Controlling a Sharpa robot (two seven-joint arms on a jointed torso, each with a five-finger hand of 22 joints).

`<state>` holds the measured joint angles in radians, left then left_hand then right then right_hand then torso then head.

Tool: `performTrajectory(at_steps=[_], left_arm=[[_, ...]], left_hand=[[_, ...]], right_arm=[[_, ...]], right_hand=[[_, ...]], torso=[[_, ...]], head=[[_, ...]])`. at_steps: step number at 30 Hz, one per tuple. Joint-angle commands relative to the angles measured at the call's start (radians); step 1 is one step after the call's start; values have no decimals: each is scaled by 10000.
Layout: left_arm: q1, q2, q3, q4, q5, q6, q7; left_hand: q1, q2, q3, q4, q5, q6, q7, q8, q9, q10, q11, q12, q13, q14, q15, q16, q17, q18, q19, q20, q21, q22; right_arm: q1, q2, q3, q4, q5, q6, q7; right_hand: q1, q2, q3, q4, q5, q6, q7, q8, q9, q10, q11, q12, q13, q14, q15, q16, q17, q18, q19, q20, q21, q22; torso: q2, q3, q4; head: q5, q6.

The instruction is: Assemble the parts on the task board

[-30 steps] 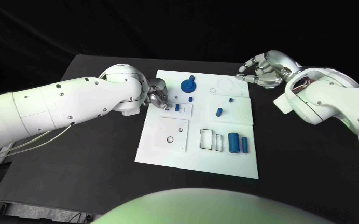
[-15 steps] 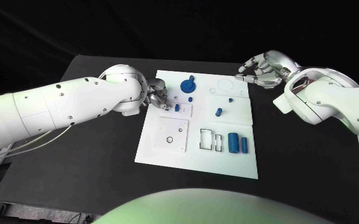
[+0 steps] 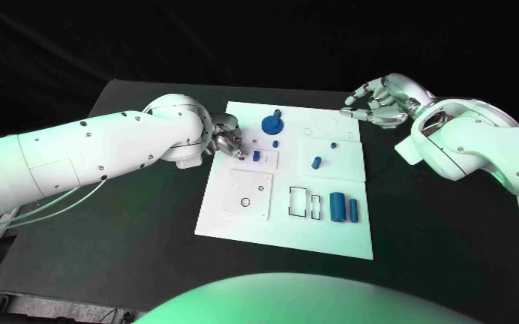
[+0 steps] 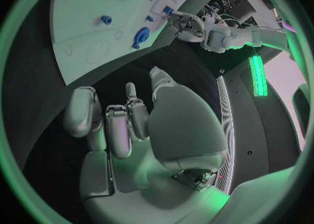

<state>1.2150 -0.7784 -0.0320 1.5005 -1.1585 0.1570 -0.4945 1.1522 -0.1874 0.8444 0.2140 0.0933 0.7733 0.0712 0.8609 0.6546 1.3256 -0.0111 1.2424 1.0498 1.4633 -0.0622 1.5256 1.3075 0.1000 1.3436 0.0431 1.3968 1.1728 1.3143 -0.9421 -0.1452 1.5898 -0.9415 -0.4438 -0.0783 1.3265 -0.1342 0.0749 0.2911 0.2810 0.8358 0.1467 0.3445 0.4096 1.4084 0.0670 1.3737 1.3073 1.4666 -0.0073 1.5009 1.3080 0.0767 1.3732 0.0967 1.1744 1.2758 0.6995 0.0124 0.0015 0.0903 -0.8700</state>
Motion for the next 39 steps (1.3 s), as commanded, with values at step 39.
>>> performTrajectory(at_steps=[39], left_arm=[[350, 271, 60, -684, 857, 1377, -26]], left_hand=[[125, 5, 1667, -1781, 102, 172, -26, 6, 49, -58, 16, -55, -3, 862, -59, 25, 1902, -162, 24, 10, 14, 75]], right_arm=[[-46, 49, 1, -38, -84, 150, -17]], right_hand=[[-88, 63, -33, -6, 40, -78, 2, 48, 7, -52, -31, -47, 519, 663, -17, -45, 1018, 160, -37, -3, -40, -12]], torso=[[2, 4, 6]], head=[[-9, -26]])
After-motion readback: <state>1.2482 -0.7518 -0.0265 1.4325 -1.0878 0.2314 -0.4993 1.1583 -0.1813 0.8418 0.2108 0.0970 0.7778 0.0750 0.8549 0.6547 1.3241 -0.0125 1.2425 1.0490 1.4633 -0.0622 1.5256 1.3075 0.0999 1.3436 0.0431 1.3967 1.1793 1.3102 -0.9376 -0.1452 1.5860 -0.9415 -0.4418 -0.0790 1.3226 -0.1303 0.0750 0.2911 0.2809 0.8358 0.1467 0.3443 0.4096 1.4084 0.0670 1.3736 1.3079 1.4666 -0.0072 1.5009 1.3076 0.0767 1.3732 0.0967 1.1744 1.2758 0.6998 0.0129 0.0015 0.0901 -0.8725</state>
